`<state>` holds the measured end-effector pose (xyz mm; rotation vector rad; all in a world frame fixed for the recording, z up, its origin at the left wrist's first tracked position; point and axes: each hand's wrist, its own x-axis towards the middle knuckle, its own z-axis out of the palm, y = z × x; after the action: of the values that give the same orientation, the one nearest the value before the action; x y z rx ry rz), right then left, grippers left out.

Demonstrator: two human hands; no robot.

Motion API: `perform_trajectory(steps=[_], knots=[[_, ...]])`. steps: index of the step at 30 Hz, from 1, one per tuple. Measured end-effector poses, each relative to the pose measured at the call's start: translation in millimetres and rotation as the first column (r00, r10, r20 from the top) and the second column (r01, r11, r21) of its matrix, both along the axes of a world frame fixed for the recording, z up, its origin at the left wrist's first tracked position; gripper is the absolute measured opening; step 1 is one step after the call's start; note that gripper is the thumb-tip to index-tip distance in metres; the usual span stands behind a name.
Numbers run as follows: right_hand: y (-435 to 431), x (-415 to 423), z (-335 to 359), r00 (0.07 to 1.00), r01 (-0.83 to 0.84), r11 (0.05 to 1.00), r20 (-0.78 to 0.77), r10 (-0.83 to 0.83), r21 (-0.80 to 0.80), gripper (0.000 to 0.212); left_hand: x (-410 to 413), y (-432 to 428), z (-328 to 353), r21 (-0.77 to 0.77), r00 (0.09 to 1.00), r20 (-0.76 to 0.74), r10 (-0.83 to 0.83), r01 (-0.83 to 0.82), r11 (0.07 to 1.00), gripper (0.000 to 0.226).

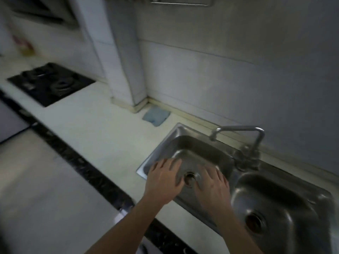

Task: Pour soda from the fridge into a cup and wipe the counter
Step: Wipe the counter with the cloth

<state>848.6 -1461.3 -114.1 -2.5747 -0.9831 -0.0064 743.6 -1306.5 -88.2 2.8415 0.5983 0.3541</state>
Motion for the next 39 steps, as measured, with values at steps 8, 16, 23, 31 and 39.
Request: perform_trajectory(steps=[8, 16, 23, 31, 39], knots=[[143.0, -59.1, -1.8, 0.901, -0.431, 0.902, 0.048, 0.431, -0.003, 0.051, -117.5, 84.0, 4.6, 0.076, 0.901, -0.024, 0.432, -0.429, 0.900, 0.053], [265.1, -163.1, 2.7, 0.743, -0.668, 0.738, 0.043, 0.668, 0.090, 0.053, -247.8, 154.4, 5.2, 0.059, 0.710, -0.071, 0.700, -0.698, 0.714, 0.056], [372.1, -252.6, 13.3, 0.636, -0.770, 0.631, 0.038, 0.771, 0.096, 0.055, -343.7, 230.3, 13.3, 0.098, 0.620, -0.042, 0.784, -0.778, 0.621, 0.056], [474.7, -337.2, 32.9, 0.565, -0.825, 0.558, 0.090, 0.820, 0.092, 0.057, -425.4, 319.2, 31.6, 0.104, 0.569, -0.030, 0.822, -0.816, 0.568, 0.057], [551.3, -372.9, 31.5, 0.536, -0.844, 0.533, 0.095, 0.839, 0.054, 0.054, -465.2, 396.6, 24.5, 0.082, 0.543, -0.040, 0.839, -0.835, 0.544, 0.057]])
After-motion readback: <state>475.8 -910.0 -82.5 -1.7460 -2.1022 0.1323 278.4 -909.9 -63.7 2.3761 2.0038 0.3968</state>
